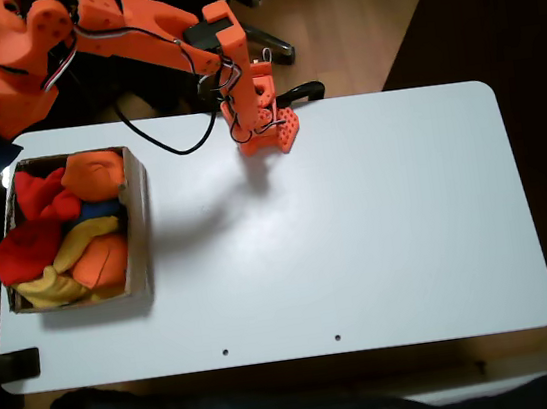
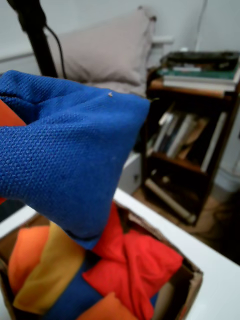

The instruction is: Grasp a bag and put it in the box.

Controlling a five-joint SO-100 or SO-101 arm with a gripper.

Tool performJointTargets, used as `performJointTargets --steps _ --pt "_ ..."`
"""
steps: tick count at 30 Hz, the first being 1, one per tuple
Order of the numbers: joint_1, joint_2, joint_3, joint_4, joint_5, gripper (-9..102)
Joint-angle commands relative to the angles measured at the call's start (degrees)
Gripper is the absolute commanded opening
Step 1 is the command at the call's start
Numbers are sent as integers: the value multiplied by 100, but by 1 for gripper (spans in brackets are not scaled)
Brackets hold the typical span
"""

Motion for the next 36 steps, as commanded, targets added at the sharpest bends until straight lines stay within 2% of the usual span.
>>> performJointTargets --steps 1,13,36 --pt "88 -9 -439 -220 -53 0" --pt "18 -633 -404 -167 -97 0" --pt "-378 -940 -255 844 -176 0"
